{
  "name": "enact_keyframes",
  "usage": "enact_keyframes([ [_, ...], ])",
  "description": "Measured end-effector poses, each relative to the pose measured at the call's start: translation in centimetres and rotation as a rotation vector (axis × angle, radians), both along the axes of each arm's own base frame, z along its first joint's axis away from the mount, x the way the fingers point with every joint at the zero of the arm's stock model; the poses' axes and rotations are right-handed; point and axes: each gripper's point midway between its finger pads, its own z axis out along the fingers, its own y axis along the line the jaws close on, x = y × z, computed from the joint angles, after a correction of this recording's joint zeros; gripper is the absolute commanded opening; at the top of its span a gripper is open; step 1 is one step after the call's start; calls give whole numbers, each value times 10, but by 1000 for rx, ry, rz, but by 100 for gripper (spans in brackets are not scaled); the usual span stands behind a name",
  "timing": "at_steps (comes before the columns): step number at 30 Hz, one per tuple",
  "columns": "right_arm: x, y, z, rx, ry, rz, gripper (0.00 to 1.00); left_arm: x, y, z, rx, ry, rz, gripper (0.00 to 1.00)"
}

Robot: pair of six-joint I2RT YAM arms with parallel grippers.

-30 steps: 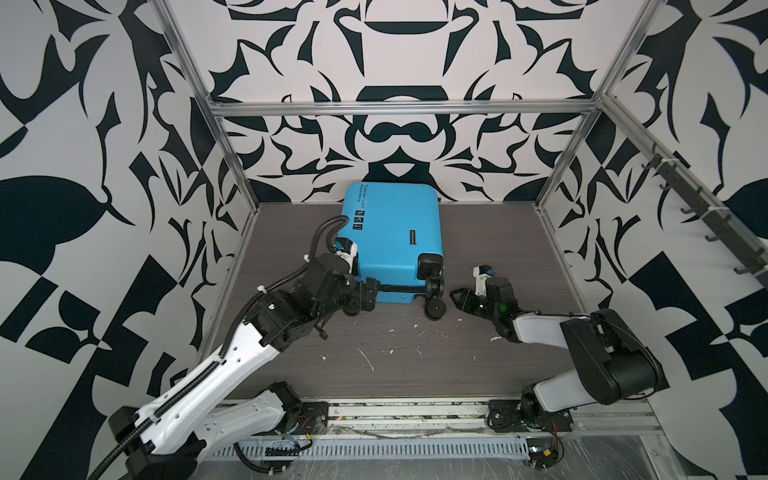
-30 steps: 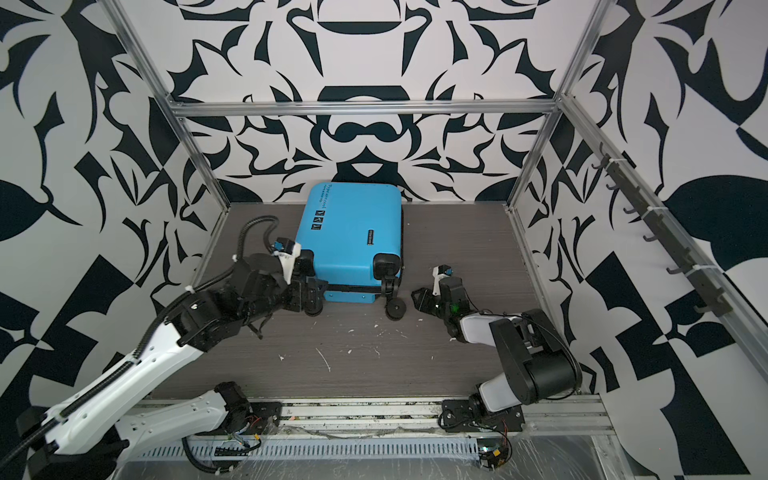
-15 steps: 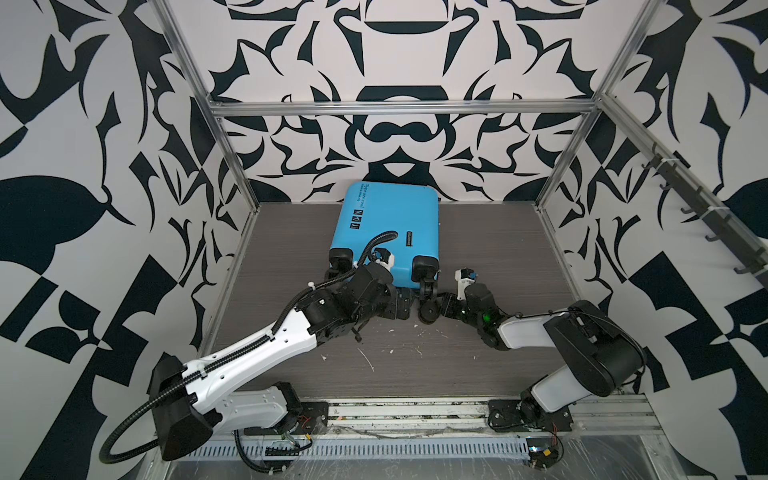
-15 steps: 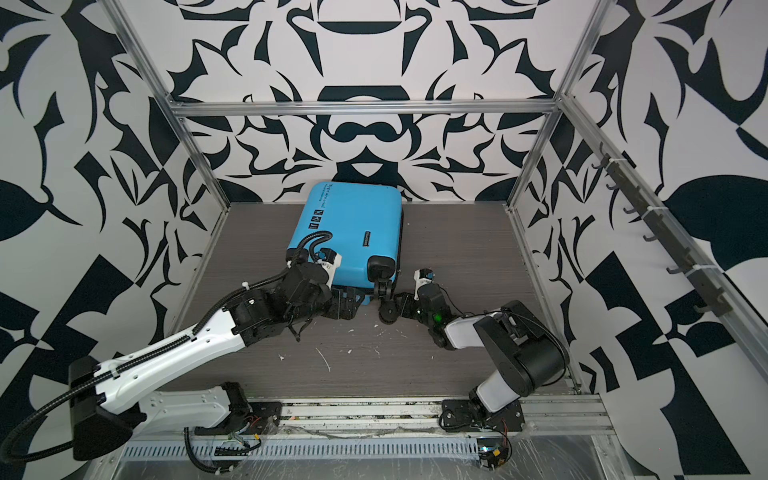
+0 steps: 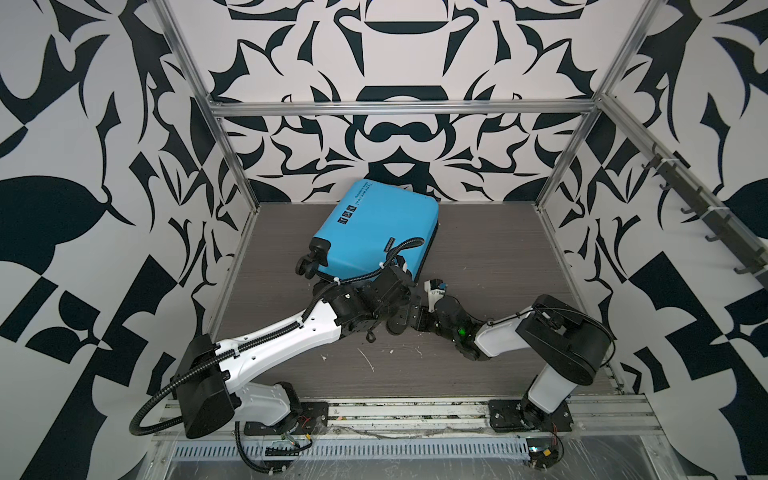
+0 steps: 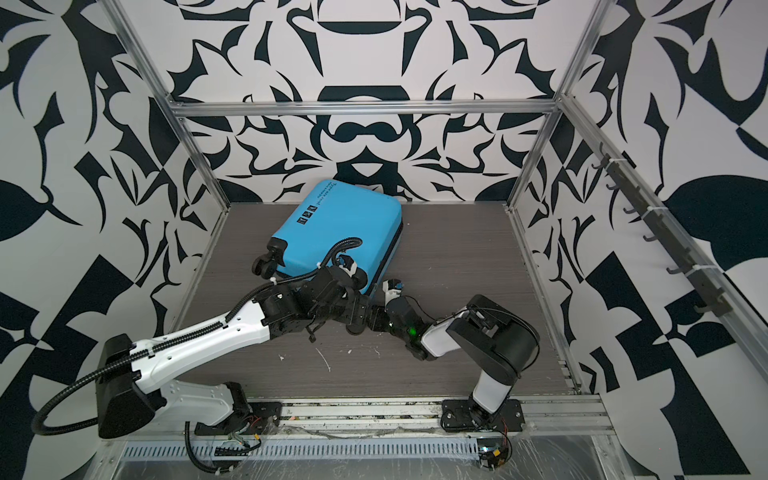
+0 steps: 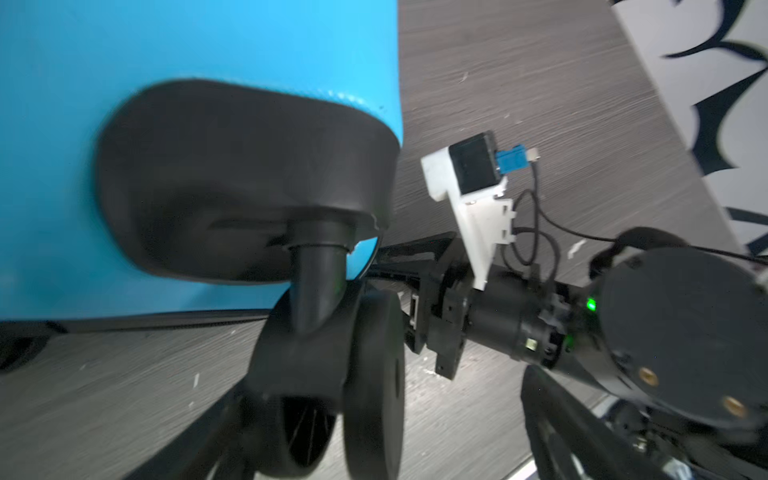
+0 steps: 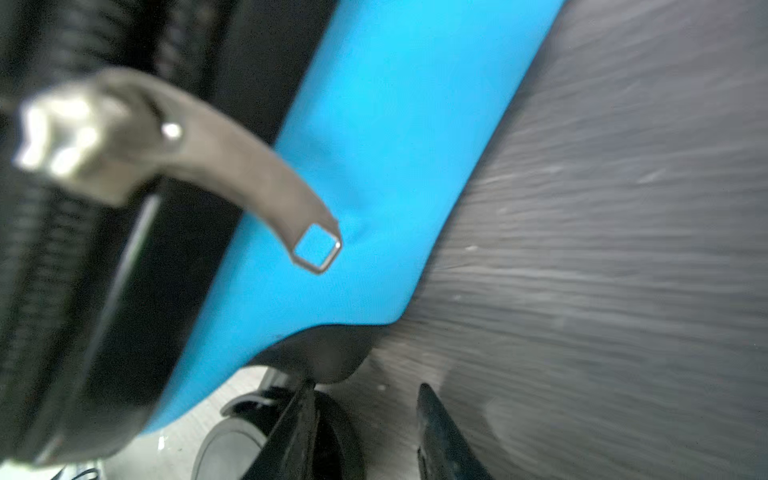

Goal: Pack the luggage

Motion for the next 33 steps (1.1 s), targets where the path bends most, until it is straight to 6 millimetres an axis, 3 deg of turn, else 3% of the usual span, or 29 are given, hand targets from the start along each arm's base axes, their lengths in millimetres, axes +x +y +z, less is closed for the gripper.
enact_keyframes([
  [7, -4, 3, -6, 14, 21, -10, 42, -2, 16, -11, 99, -5, 17, 92],
  [13, -13, -12, -2, -28, 8, -10, 41, 0, 18, -13, 107, -22, 23, 87],
  [18, -11, -32, 15, -63, -54, -23, 39, 0, 20, -19, 116, -28, 19, 86],
  [26, -6, -54, 55, -181, -269, 6, 48, 10, 18, -18, 91, -59, 39, 70],
  [33, 1, -58, 73, -354, -396, 81, 49, 13, 20, -23, 87, -53, 45, 54],
])
